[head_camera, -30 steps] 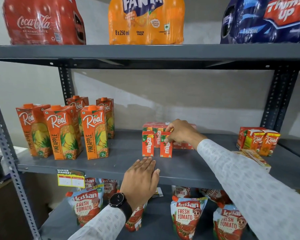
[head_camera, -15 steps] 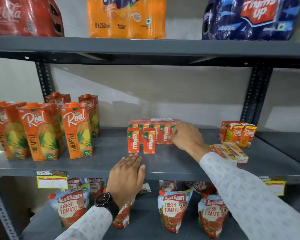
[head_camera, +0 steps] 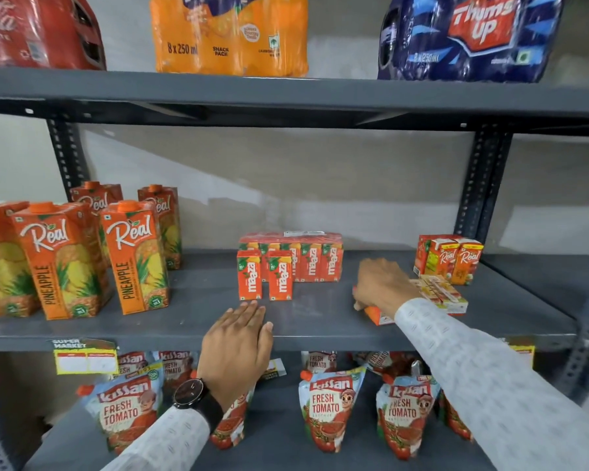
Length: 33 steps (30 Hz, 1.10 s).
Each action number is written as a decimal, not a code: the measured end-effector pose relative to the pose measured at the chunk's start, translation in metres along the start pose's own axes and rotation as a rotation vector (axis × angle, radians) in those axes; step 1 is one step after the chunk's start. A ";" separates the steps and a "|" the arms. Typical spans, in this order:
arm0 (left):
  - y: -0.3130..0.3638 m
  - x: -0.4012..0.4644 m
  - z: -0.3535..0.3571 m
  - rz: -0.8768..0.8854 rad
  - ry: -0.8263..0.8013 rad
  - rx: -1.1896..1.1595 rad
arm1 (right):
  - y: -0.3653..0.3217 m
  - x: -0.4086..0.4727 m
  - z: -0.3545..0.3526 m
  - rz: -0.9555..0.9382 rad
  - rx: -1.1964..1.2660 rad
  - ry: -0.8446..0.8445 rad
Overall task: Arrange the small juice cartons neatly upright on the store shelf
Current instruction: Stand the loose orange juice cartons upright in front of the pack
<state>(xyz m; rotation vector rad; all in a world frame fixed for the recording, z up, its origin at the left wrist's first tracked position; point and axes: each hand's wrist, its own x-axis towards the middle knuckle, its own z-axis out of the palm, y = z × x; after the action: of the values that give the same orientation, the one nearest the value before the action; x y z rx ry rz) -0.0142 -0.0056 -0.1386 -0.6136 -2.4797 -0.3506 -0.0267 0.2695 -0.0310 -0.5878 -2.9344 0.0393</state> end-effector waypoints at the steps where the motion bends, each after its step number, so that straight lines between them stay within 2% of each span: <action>1: 0.000 0.000 0.000 0.000 -0.003 0.002 | -0.004 0.000 0.001 -0.010 0.065 -0.021; 4: 0.000 0.000 -0.001 0.002 -0.019 0.004 | -0.012 -0.001 -0.002 -0.038 0.311 -0.108; 8: -0.001 0.000 -0.001 0.001 -0.012 0.006 | -0.015 0.001 -0.002 -0.088 0.629 -0.144; 13: -0.002 0.000 0.000 -0.002 -0.017 0.000 | -0.022 0.001 -0.001 -0.133 0.382 -0.097; 18: -0.001 0.000 0.001 -0.006 -0.024 -0.001 | -0.027 0.005 0.002 -0.114 0.415 -0.128; 21: -0.001 -0.001 0.000 -0.005 -0.023 0.000 | -0.029 0.007 0.000 -0.115 0.319 -0.090; 26: -0.001 0.000 0.000 -0.009 -0.032 0.008 | -0.033 0.018 -0.005 -0.167 0.557 0.055; 30: -0.002 0.000 0.001 -0.011 -0.036 0.013 | -0.041 0.022 0.000 -0.209 0.756 0.100; 33: -0.002 0.000 0.000 -0.008 -0.033 0.007 | -0.045 0.020 0.009 -0.214 0.724 0.159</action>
<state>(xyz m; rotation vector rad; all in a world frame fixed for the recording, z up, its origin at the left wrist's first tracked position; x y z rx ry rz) -0.0150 -0.0068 -0.1392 -0.6110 -2.5145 -0.3373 -0.0634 0.2359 -0.0348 -0.1500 -2.5400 0.9275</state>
